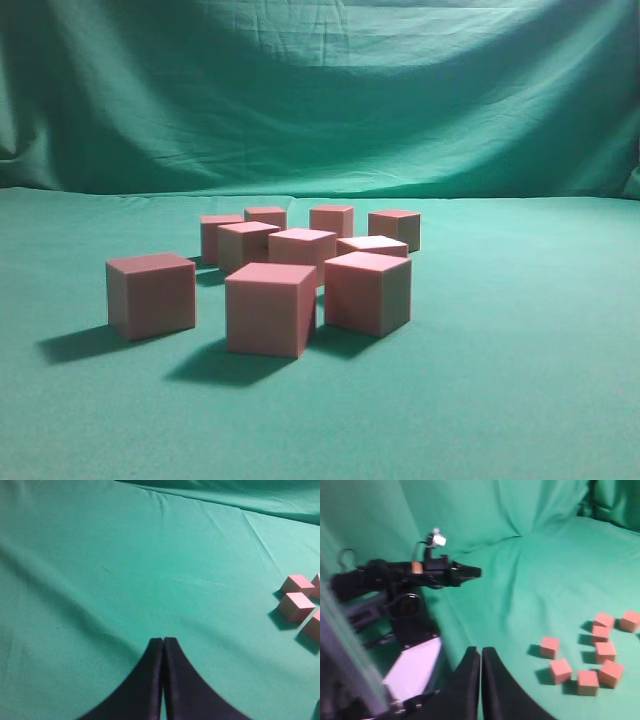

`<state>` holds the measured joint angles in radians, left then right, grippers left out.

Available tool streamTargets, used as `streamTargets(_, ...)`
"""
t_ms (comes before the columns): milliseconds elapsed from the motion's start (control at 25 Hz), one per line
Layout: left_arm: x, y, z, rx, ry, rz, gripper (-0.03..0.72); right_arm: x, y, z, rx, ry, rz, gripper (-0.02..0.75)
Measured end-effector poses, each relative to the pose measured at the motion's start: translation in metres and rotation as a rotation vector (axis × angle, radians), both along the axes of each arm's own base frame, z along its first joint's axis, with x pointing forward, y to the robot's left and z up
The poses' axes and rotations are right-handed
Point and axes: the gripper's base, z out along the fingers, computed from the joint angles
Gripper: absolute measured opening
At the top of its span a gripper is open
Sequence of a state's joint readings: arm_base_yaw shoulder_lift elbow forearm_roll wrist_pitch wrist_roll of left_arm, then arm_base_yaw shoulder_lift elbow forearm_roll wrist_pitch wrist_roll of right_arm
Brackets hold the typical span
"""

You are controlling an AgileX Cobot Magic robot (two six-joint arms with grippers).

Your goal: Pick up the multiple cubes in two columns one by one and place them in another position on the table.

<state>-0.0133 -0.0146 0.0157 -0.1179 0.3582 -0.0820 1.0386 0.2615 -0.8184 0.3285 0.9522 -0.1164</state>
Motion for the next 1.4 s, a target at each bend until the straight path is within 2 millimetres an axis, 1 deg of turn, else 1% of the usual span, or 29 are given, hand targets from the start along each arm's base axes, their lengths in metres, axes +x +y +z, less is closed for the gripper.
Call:
streamTargets(40, 0.0, 0.0, 0.0, 0.0, 0.0, 0.0, 0.0, 0.003, 0.004, -0.012, -0.01, 0.001, -0.022, 0.0)
streamTargets(80, 0.0, 0.0, 0.0, 0.0, 0.0, 0.0, 0.0, 0.005, 0.005, -0.02, -0.008, -0.013, -0.049, 0.0)
streamTargets(200, 0.0, 0.0, 0.0, 0.0, 0.0, 0.0, 0.0, 0.014, 0.008, -0.045, 0.009, -0.113, -0.163, 0.0)
streamTargets(280, 0.0, 0.0, 0.0, 0.0, 0.0, 0.0, 0.0, 0.019, 0.006, -0.055, 0.04, -0.188, -0.266, 0.0)
streamTargets(400, 0.0, 0.0, 0.0, 0.0, 0.0, 0.0, 0.0, 0.026, 0.005, -0.071, 0.035, -0.243, -0.413, 0.0)
streamTargets(600, 0.0, 0.0, 0.0, 0.0, 0.0, 0.0, 0.0, 0.043, 0.006, -0.104, 0.003, -0.258, -0.655, 0.0)
streamTargets(800, 0.0, 0.0, 0.0, 0.0, 0.0, 0.0, 0.0, 0.055, 0.0, -0.142, -0.039, -0.234, -0.9, 0.0)
streamTargets(1000, 0.0, 0.0, 0.0, 0.0, 0.0, 0.0, 0.0, 0.064, -0.006, -0.177, -0.111, -0.16, -1.041, 0.0)
streamTargets(1240, 0.0, 0.0, 0.0, 0.0, 0.0, 0.0, 0.0, 0.068, -0.01, -0.204, -0.155, -0.102, -1.133, 0.0)
streamTargets(1400, 0.0, 0.0, 0.0, 0.0, 0.0, 0.0, 0.0, 0.068, -0.011, -0.205, -0.159, -0.097, -1.155, 0.0)
